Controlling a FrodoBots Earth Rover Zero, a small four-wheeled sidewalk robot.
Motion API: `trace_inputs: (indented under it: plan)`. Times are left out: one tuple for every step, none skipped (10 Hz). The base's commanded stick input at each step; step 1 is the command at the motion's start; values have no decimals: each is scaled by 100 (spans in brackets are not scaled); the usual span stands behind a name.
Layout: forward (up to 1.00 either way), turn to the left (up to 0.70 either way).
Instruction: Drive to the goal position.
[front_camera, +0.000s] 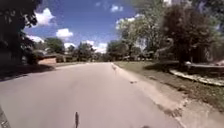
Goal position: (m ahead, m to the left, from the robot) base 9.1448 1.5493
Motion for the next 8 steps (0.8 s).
trace_inputs:
  plan:
    - [85,0]
    - [85,0]
    - [85,0]
    - [85,0]
    - [85,0]
    - [85,0]
    - [85,0]
    - [85,0]
